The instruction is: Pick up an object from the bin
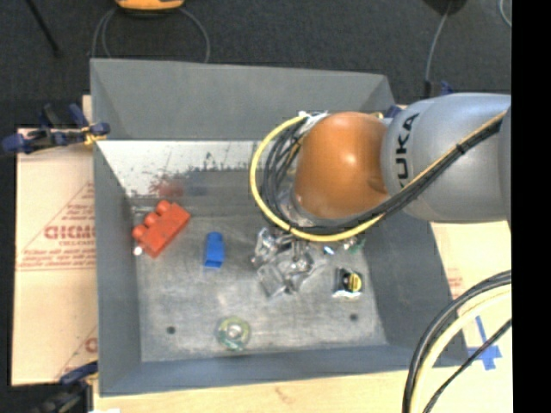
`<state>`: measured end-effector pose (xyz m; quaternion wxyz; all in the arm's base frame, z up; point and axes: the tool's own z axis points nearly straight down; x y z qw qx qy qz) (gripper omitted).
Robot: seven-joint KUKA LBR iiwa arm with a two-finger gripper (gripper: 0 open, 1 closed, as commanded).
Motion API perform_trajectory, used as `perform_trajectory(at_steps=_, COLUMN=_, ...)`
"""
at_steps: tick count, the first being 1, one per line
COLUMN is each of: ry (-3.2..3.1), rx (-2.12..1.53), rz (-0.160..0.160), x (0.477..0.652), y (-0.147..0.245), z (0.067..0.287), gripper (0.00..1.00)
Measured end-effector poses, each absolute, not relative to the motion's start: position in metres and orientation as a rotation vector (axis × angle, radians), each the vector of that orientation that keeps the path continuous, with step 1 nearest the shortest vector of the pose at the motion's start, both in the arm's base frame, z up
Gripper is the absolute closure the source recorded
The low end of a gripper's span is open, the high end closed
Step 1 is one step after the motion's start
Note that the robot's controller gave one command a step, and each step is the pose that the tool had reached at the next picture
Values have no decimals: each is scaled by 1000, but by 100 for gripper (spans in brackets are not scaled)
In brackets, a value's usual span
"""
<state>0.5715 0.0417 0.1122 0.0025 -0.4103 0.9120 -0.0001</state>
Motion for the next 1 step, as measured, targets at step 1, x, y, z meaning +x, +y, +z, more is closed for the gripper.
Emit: perform_trajectory(at_steps=1, ry=2875, rx=-1236, rz=-6, x=574, y=42, z=231, gripper=100)
